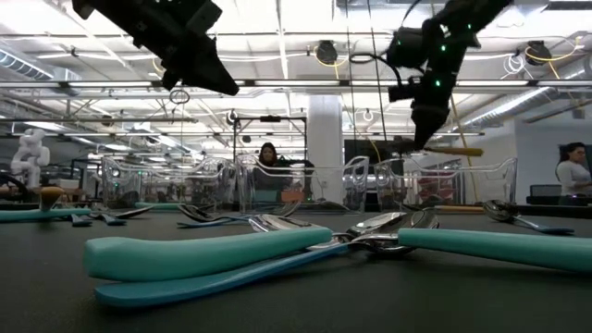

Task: Sort silverware by color (type)
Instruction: Put the orange spoon into the right transparent bin

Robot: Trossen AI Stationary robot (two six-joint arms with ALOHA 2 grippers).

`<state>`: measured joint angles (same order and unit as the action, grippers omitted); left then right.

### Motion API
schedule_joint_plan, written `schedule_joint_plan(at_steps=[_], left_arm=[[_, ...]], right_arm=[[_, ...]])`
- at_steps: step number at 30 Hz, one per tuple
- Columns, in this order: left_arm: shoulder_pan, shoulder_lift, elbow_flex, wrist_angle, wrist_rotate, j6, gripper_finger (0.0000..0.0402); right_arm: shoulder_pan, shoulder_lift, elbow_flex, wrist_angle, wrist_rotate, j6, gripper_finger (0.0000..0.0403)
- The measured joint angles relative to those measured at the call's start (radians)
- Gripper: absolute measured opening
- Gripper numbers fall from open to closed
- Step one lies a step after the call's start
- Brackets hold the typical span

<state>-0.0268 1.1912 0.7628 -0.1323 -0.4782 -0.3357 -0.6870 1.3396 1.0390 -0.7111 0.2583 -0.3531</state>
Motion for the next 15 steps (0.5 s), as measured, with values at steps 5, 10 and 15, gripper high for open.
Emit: schedule_joint_plan(at_steps=[5, 10, 15], left_arm=[[0.003, 0.0, 0.0, -0.062, -0.008, -0.026, 0.0027], [0.007, 0.0, 0.0, -0.087, -0.01, -0.028, 0.0027], [0.008, 0.0, 0.0, -0.086, -0.016, 0.029, 0.0027]], right_arm=[[-0.065, 0.0, -0.037, 0.066, 0.025, -0.005, 0.0047], [-0.091, 0.0, -0.038, 0.117, 0.025, 0.06, 0.0106], [-0.09, 0.0, -0.038, 0.148, -0.015, 0.329, 0.0161]])
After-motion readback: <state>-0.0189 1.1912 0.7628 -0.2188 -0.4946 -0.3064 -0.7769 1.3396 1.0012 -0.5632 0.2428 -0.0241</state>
